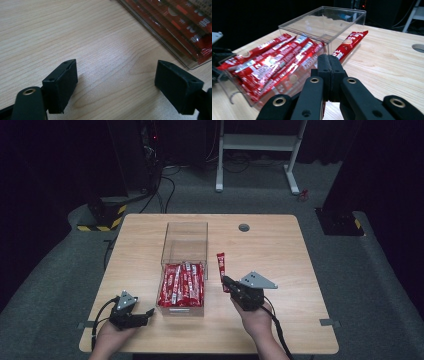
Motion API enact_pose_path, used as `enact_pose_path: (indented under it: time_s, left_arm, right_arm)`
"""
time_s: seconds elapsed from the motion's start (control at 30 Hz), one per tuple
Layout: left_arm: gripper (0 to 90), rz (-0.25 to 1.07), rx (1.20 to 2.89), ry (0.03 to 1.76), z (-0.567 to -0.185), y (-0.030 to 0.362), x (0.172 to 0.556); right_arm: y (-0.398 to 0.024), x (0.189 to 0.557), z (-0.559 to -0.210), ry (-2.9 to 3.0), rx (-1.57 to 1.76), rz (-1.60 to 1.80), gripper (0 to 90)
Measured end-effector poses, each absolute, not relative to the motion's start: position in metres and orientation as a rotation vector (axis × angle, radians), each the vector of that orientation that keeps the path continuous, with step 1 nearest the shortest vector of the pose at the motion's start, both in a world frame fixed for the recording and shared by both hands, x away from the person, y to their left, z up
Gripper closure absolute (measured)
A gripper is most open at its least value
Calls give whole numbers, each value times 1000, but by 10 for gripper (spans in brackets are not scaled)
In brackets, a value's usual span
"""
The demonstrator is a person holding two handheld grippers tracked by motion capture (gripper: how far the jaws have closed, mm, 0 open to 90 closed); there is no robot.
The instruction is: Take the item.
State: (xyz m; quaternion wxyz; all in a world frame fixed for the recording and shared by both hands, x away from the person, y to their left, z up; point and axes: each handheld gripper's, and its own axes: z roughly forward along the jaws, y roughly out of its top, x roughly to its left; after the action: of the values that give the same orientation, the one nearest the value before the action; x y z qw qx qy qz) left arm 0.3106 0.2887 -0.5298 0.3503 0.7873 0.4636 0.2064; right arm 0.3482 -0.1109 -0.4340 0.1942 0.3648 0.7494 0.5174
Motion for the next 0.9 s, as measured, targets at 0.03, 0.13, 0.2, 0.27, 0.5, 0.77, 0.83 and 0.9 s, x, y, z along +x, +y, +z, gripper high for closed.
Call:
enact_pose_path:
  time_s: [0.03, 0.13, 0.2, 0.27, 0.5, 0.77, 0.83, 0.9]
  left_arm:
    - [188, 534, 2038, 1201, -530, 289, 311]
    - [188, 534, 2039, 1201, -530, 289, 311]
    - [188, 533, 2039, 1201, -530, 289, 311]
    - [188, 533, 2038, 1201, -530, 289, 311]
    - [188, 534, 2038, 1201, -530, 289, 311]
    - [188, 534, 2039, 1201, -530, 289, 310]
    - [188, 534, 2038, 1202, -530, 289, 311]
    - [188, 534, 2039, 1201, -530, 289, 311]
  right_arm:
    - [-111, 348, -434, 2101, 1023, 1451, 900]
    - [-114, 352, -438, 2101, 1040, 1427, 900]
    - [-115, 353, -439, 2101, 1041, 1426, 900]
    - [-117, 356, -442, 2103, 1051, 1419, 900]
    - [-124, 366, -453, 2102, 1094, 1370, 900]
    - [-129, 376, -465, 2100, 1129, 1329, 900]
    - [-130, 378, -468, 2102, 1136, 1318, 900]
    - [-130, 381, -473, 2105, 1157, 1303, 900]
